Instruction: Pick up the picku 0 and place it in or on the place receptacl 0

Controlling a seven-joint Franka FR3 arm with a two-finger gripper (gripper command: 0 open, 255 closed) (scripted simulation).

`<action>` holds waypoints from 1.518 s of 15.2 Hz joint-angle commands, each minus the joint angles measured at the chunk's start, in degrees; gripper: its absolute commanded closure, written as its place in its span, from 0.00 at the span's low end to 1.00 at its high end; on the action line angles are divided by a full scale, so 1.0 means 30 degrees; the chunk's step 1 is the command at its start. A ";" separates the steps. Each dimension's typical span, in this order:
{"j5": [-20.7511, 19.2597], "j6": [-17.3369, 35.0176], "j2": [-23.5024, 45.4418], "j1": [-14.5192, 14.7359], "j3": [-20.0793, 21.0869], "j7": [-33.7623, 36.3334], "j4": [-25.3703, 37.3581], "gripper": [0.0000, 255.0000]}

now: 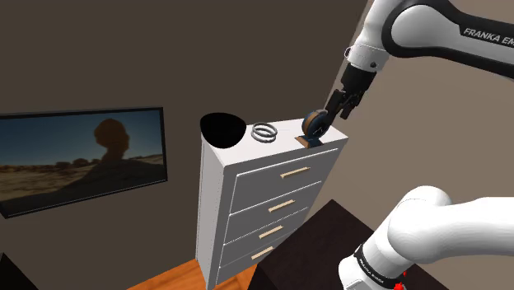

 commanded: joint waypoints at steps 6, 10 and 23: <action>-0.0110 0.2724 0.3077 0.0046 -0.0258 -0.0373 0.0241 0.00; -0.0136 0.4653 0.5765 0.0085 -0.0438 -0.0677 0.0912 0.00; 0.0193 0.8761 1.5166 0.0172 -0.0801 -0.1737 0.5904 0.00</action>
